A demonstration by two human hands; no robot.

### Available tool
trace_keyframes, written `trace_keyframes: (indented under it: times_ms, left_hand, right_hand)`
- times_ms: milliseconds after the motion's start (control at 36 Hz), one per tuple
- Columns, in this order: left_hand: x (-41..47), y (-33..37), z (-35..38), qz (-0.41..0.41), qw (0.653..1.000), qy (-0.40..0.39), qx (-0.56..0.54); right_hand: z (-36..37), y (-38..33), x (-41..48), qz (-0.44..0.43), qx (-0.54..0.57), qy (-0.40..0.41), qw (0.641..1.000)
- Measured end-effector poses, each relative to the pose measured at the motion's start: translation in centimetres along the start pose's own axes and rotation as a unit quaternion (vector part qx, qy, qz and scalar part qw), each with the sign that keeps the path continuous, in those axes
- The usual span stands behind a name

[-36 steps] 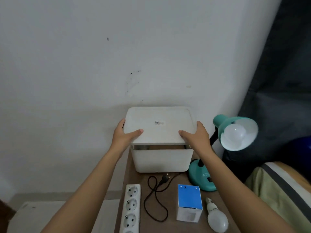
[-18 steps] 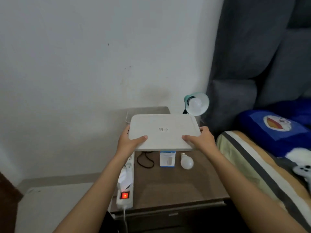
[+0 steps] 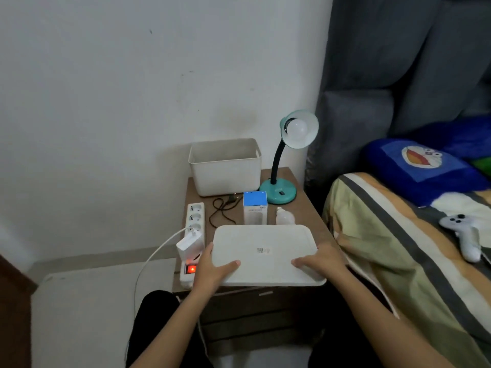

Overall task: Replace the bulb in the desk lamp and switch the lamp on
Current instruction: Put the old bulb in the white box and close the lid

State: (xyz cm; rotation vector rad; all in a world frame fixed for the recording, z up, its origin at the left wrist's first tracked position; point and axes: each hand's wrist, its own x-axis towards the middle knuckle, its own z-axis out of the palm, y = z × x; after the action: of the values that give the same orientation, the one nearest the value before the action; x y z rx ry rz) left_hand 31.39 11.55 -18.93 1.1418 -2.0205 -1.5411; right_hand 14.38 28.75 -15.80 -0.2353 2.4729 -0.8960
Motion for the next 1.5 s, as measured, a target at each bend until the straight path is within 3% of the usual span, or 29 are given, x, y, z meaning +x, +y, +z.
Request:
trace_keyframes:
  times_ms: [139,528,806,1056,1361,1500]
  left_hand:
    - [-0.3,-1.8,0.9,-0.006,1.0,-0.003,0.008]
    - [1.5,-3.8,2.4,0.025,0.994,0.026,0.105]
    - [3.2,-3.6,3.3,-0.029,0.98,0.025,0.193]
    - [6.9,-1.8,3.4,-0.026,0.962,0.008,0.271]
    - [12.8,2.6,3.1,0.006,0.973,-0.02,0.231]
    - [14.5,5.3,2.1,-0.002,0.971,-0.051,0.235]
  right_hand:
    - [1.6,1.1,0.6,0.011,-0.027,-0.023,0.999]
    - [4.1,1.5,3.0,-0.03,-0.089,0.018,0.995]
    - [4.7,1.1,4.6,-0.001,-0.13,0.013,0.991]
    - [4.6,-5.1,9.5,-0.124,-0.044,0.091,0.987]
    - [5.4,-8.0,13.5,-0.1,-0.071,0.029,0.992]
    - [3.4,-9.1,13.5,-0.114,-0.053,0.053,0.991]
